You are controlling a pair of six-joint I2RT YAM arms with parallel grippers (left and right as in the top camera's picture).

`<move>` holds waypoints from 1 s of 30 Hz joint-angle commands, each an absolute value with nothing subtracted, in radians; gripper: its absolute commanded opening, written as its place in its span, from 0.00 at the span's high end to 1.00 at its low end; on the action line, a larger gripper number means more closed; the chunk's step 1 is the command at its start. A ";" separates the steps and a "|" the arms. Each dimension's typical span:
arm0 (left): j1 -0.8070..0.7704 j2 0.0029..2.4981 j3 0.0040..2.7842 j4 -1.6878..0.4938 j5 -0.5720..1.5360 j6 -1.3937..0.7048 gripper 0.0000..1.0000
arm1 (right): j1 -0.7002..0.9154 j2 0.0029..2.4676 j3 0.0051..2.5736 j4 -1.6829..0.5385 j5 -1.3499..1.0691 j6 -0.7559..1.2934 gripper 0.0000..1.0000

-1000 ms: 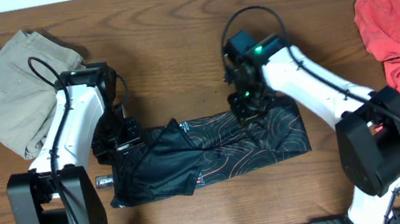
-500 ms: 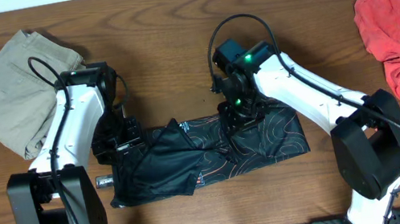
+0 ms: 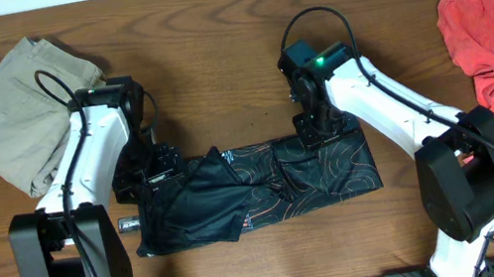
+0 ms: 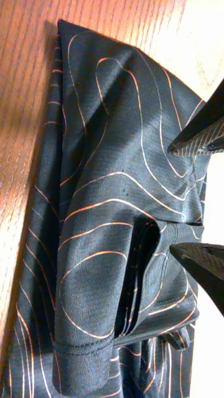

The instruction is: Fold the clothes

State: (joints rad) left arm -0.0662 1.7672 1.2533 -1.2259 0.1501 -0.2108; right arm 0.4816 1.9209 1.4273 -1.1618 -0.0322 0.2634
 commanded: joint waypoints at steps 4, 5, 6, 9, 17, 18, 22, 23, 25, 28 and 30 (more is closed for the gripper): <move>-0.060 1.766 1.174 -1.166 0.144 -0.211 0.16 | 0.484 1.900 1.390 -1.143 0.010 0.292 0.59; -0.060 1.766 1.163 -1.152 0.144 -0.211 0.15 | 0.485 1.900 1.381 -1.134 0.007 0.292 0.59; -0.060 1.766 1.150 -1.137 0.144 -0.211 0.10 | 0.487 1.900 1.364 -1.118 -0.006 0.292 0.59; -0.060 1.766 1.117 -1.106 0.144 -0.211 0.02 | 0.493 1.900 1.321 -1.076 -0.062 0.292 0.58; -0.060 1.766 1.095 -1.085 0.144 -0.211 0.00 | 0.538 1.900 1.185 -0.907 -0.333 0.185 0.57; -0.060 1.766 1.095 -1.084 0.144 -0.211 0.00 | 0.544 1.900 1.178 -0.898 -0.373 0.161 0.58; -0.060 1.766 1.095 -1.071 0.144 -0.211 0.02 | 0.565 1.896 1.177 -0.908 -0.478 0.081 0.60; -0.060 1.766 1.095 -1.068 0.144 -0.211 0.02 | 0.566 1.896 1.178 -0.917 -0.493 0.065 0.60; -0.060 1.766 1.095 -1.068 0.144 -0.211 0.02 | 0.565 1.887 1.180 -0.944 -0.509 0.037 0.59; -0.060 1.766 1.095 -1.068 0.142 -0.211 0.02 | 0.554 1.866 1.189 -0.992 -0.477 0.017 0.58; -0.060 1.766 1.095 -1.068 0.114 -0.211 0.02 | 0.542 1.848 1.199 -1.016 -0.424 0.019 0.60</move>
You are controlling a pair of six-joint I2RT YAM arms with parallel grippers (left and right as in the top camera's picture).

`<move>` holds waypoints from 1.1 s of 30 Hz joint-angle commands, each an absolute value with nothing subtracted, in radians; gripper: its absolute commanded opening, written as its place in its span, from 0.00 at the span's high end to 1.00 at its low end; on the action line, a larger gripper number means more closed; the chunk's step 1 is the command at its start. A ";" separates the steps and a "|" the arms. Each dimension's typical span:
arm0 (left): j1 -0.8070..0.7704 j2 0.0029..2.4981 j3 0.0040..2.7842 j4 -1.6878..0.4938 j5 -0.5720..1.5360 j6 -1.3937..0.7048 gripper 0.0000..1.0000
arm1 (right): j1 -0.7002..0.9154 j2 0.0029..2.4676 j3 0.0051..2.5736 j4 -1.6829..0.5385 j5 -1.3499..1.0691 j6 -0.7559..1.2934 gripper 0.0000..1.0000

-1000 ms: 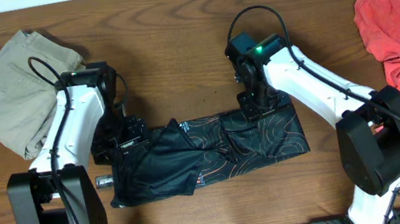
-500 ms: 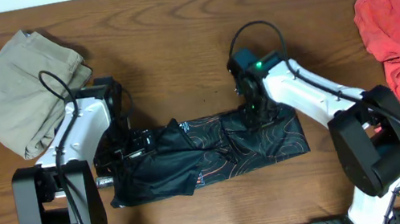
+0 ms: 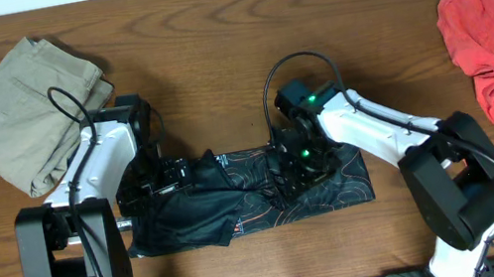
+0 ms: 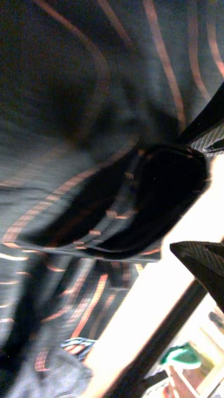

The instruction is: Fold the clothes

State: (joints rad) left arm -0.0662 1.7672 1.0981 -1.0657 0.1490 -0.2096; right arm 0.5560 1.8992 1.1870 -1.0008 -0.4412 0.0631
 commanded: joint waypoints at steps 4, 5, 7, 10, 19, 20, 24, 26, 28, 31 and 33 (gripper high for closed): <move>-0.060 1.766 1.095 -1.072 0.063 -0.211 0.02 | 0.520 1.804 1.211 -1.037 -0.400 0.020 0.60; -0.060 1.766 1.095 -1.071 0.062 -0.211 0.02 | 0.515 1.792 1.211 -1.037 -0.400 0.019 0.59; -0.060 1.766 1.095 -1.069 0.062 -0.211 0.02 | 0.505 1.762 1.211 -1.038 -0.405 -0.009 0.57; -0.060 1.766 1.095 -1.055 0.058 -0.211 0.02 | 0.487 1.710 1.211 -1.040 -0.380 -0.034 0.55; -0.060 1.787 1.060 -0.999 0.019 -0.212 0.02 | 0.414 1.658 1.211 -1.069 -0.234 0.018 0.54; -0.060 1.794 1.047 -0.987 -0.010 -0.212 0.02 | 0.402 1.658 1.211 -1.075 -0.234 0.018 0.55; -0.060 1.802 1.017 -0.955 -0.024 -0.212 0.02 | 0.360 1.658 1.211 -1.090 -0.232 0.022 0.56; -0.060 1.802 1.003 -0.932 -0.024 -0.212 0.02 | 0.340 1.658 1.211 -1.093 -0.232 0.022 0.57; -0.060 1.803 0.986 -0.903 -0.023 -0.212 0.02 | 0.320 1.658 1.211 -1.098 -0.232 0.022 0.57; -0.060 1.804 0.947 -0.853 -0.023 -0.212 0.02 | 0.290 1.657 1.211 -1.114 -0.232 0.022 0.58; -0.060 1.805 0.915 -0.815 -0.020 -0.212 0.02 | 0.273 1.657 1.211 -1.123 -0.231 0.021 0.58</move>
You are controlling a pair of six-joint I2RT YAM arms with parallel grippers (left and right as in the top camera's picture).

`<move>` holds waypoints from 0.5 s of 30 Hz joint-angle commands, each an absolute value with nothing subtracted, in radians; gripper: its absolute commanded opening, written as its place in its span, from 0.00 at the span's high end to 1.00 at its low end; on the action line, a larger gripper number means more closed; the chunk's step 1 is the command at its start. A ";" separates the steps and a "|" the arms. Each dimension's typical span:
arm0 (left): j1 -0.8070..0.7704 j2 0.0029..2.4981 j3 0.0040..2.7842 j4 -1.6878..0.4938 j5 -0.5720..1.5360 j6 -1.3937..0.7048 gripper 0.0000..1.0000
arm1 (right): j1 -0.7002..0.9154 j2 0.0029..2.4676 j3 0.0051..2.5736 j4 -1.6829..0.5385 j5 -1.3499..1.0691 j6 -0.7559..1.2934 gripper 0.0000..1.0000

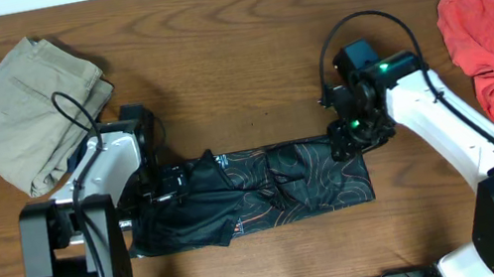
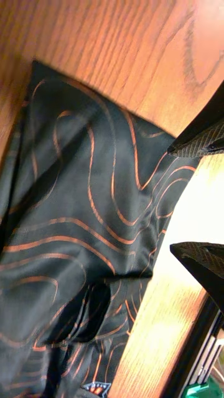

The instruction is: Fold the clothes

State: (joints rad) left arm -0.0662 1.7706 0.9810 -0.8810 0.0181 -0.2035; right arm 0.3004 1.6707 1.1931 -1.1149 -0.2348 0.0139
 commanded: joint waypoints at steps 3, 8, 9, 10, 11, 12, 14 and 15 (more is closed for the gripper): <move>-0.060 1.805 0.869 -0.760 -0.003 -0.212 0.02 | 0.252 1.657 1.211 -1.131 -0.231 0.021 0.58; -0.060 1.805 0.827 -0.708 0.057 -0.212 0.30 | 0.226 1.654 1.211 -1.135 -0.221 0.021 0.59; -0.060 1.805 0.827 -0.708 0.062 -0.212 0.40 | 0.221 1.653 1.211 -1.138 -0.210 0.021 0.59; -0.060 1.805 0.827 -0.708 0.063 -0.212 0.51 | 0.215 1.653 1.211 -1.141 -0.198 0.021 0.59; -0.060 1.805 0.827 -0.708 0.063 -0.212 0.64 | 0.210 1.651 1.211 -1.144 -0.186 0.021 0.59; -0.060 1.805 0.829 -0.709 0.063 -0.211 0.78 | 0.204 1.651 1.211 -1.146 -0.175 0.021 0.59; -0.060 1.805 0.842 -0.723 0.061 -0.211 0.93 | 0.191 1.649 1.211 -1.146 -0.152 0.022 0.59; -0.060 1.805 0.854 -0.737 0.059 -0.211 0.94 | 0.183 1.649 1.211 -1.145 -0.144 0.022 0.59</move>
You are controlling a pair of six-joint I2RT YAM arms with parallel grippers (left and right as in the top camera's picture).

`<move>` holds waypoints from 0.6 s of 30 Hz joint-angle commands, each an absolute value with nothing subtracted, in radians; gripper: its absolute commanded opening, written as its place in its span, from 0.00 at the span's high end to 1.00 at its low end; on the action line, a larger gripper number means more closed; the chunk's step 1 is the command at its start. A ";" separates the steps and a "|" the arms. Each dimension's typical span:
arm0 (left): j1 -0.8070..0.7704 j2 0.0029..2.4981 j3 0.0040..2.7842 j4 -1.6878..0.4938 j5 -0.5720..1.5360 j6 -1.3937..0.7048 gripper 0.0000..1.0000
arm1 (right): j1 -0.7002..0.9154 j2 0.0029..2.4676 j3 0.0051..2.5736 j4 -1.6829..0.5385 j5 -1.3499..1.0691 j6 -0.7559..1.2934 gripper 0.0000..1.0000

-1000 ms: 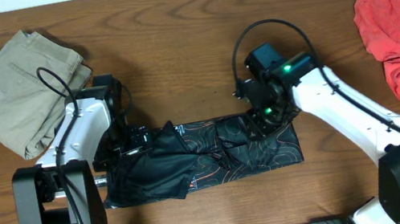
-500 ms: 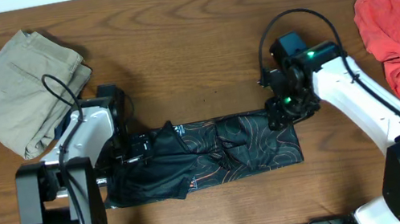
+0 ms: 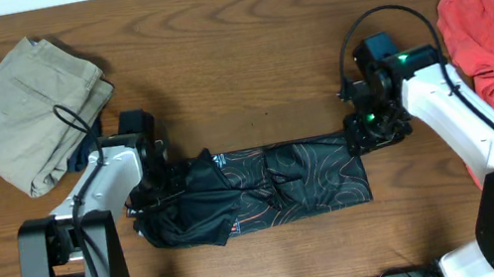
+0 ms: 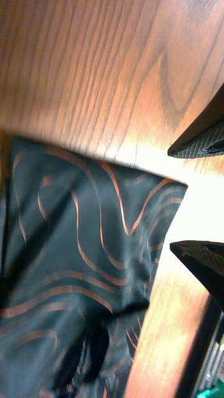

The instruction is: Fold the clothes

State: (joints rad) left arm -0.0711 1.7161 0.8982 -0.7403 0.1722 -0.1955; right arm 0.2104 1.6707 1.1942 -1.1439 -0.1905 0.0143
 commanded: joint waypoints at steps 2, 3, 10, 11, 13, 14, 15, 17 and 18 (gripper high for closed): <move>-0.054 1.803 0.896 -0.783 0.056 -0.212 0.94 | 0.163 1.649 1.211 -1.144 -0.130 0.022 0.59; -0.051 1.802 0.915 -0.804 0.053 -0.212 0.94 | 0.155 1.649 1.211 -1.143 -0.124 0.021 0.58; -0.023 1.765 1.128 -1.035 0.052 -0.216 0.94 | 0.078 1.649 1.211 -1.135 -0.101 0.029 0.57; -0.026 1.753 1.155 -1.065 0.052 -0.221 0.94 | 0.070 1.649 1.211 -1.132 -0.101 0.029 0.57; -0.039 1.722 1.217 -1.136 0.055 -0.231 0.94 | 0.053 1.649 1.211 -1.121 -0.101 0.029 0.55; -0.050 1.705 1.243 -1.164 0.061 -0.232 0.94 | 0.047 1.649 1.211 -1.117 -0.101 0.029 0.55; -0.064 1.686 1.266 -1.188 0.067 -0.239 0.94 | 0.042 1.649 1.211 -1.113 -0.101 0.029 0.54; -0.110 1.636 1.312 -1.228 0.073 -0.271 0.94 | 0.036 1.649 1.211 -1.108 -0.101 0.029 0.54; -0.136 1.615 1.326 -1.236 0.080 -0.284 0.94 | 0.034 1.649 1.211 -1.106 -0.101 0.029 0.53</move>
